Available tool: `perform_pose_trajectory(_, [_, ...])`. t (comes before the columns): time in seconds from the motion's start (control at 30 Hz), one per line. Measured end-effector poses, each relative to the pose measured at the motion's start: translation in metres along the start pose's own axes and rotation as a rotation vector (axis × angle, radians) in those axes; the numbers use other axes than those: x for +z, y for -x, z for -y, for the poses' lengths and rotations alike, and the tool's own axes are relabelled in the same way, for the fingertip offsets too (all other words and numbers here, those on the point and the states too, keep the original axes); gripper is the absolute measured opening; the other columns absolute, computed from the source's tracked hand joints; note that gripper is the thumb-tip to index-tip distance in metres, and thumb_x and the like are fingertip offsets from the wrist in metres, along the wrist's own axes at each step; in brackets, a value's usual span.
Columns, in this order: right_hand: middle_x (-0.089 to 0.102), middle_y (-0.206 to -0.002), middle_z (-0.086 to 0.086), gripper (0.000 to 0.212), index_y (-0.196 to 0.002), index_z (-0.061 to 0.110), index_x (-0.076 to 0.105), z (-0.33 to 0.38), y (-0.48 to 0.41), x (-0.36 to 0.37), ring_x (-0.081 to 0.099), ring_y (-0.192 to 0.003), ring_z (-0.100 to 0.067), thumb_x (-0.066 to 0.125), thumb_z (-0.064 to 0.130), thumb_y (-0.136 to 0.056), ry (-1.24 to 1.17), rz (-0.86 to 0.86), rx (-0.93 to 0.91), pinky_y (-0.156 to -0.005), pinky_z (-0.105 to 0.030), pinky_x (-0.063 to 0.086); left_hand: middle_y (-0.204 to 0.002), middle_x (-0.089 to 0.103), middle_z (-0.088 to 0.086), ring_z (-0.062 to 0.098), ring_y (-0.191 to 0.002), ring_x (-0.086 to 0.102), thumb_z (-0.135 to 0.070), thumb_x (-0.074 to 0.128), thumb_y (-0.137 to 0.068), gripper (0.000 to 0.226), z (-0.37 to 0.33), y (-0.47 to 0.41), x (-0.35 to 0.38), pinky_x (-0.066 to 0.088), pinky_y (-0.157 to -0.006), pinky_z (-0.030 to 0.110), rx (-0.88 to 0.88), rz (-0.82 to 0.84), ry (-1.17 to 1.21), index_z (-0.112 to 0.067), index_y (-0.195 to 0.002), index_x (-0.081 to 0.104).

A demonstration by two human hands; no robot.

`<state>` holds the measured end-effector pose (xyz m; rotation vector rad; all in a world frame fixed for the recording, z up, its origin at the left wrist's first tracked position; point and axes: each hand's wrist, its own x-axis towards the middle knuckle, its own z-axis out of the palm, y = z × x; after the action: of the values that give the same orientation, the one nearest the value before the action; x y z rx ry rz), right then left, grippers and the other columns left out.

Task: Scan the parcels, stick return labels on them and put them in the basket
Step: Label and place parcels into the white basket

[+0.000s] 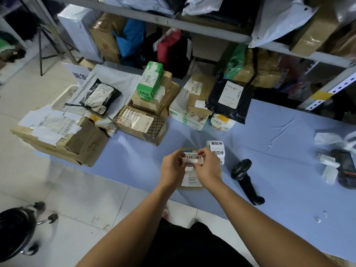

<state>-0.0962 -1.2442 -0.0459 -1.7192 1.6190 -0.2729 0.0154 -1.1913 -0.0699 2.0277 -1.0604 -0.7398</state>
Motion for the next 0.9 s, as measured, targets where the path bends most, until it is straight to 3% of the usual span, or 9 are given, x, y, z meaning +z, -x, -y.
perform_pose_trajectory(0.1, [0.060,-0.107,-0.002,0.028,-0.094,0.023,0.053,-0.003,-0.004,-0.001,0.059,-0.094,-0.019,0.075,0.009,-0.083,0.025,0.023,-0.010,-0.072,-0.025,0.041,-0.065,0.057,-0.008,0.013,-0.055,0.053,-0.003,0.072,-0.080,0.013,0.002,0.000,-0.002,0.048,-0.056,0.031,0.028,0.019,-0.039,-0.012,-0.088,0.066])
perform_pose_trajectory(0.23, [0.060,-0.104,-0.004,0.021,-0.088,0.019,0.056,-0.005,-0.006,0.002,0.056,-0.088,-0.017,0.074,0.009,-0.083,0.098,0.022,-0.059,-0.067,-0.020,0.038,-0.077,0.065,0.007,0.031,-0.069,0.060,-0.003,0.066,-0.081,0.006,-0.001,0.000,-0.003,0.044,-0.058,0.036,0.074,0.037,-0.128,-0.007,-0.086,0.065])
perform_pose_trajectory(0.37, [0.057,-0.113,-0.001,0.002,-0.091,0.020,0.068,-0.003,-0.004,0.004,0.059,-0.096,-0.023,0.067,0.020,-0.088,0.283,0.041,-0.076,-0.075,-0.030,0.047,-0.097,0.046,0.004,0.028,-0.075,0.054,-0.018,0.068,-0.086,0.010,-0.006,0.001,-0.006,0.037,-0.060,0.031,0.070,0.037,-0.246,-0.015,-0.096,0.068])
perform_pose_trajectory(0.43, [0.055,-0.115,0.006,0.008,-0.095,0.024,0.071,-0.005,-0.003,0.004,0.057,-0.100,-0.022,0.067,0.027,-0.088,0.355,0.036,-0.066,-0.079,-0.029,0.046,-0.098,0.041,0.002,0.027,-0.075,0.054,-0.025,0.070,-0.086,0.010,-0.004,0.001,-0.009,0.039,-0.058,0.032,0.095,0.042,-0.343,-0.020,-0.094,0.070])
perform_pose_trajectory(0.57, [0.048,-0.112,0.013,0.014,-0.100,0.028,0.076,-0.018,-0.003,-0.001,0.056,-0.103,-0.014,0.072,0.033,-0.088,0.238,0.066,-0.081,-0.079,-0.028,0.046,-0.107,0.046,0.000,0.022,-0.086,0.056,-0.025,0.070,-0.089,0.013,0.010,0.001,-0.015,0.038,-0.062,0.029,0.191,0.114,-0.334,-0.026,-0.099,0.077])
perform_pose_trajectory(0.67, [0.046,-0.125,0.009,0.018,-0.104,0.025,0.076,-0.026,-0.001,0.000,0.052,-0.112,-0.015,0.072,0.032,-0.088,0.199,0.051,-0.126,-0.085,-0.031,0.049,-0.120,0.049,0.003,0.020,-0.095,0.055,-0.030,0.074,-0.086,0.017,0.017,0.004,-0.017,0.043,-0.071,0.028,0.272,0.152,-0.305,-0.027,-0.102,0.078])
perform_pose_trajectory(0.8, [0.042,-0.143,0.002,0.028,-0.117,0.022,0.073,-0.033,0.000,0.001,0.043,-0.129,-0.019,0.071,0.029,-0.090,0.135,0.014,-0.096,-0.098,-0.034,0.045,-0.110,0.059,-0.001,0.014,-0.091,0.060,-0.027,0.078,-0.083,0.019,0.023,0.007,-0.018,0.046,-0.075,0.025,0.084,0.101,-0.119,-0.021,-0.102,0.079])
perform_pose_trajectory(0.9, [0.052,-0.139,-0.003,0.039,-0.129,0.021,0.062,-0.036,0.002,0.000,0.053,-0.121,-0.019,0.069,0.026,-0.091,-0.001,0.008,-0.027,-0.099,-0.032,0.044,-0.086,0.074,-0.002,0.014,-0.071,0.066,-0.026,0.080,-0.080,0.014,0.027,0.009,-0.017,0.048,-0.063,0.018,-0.110,0.019,0.024,-0.019,-0.092,0.078])
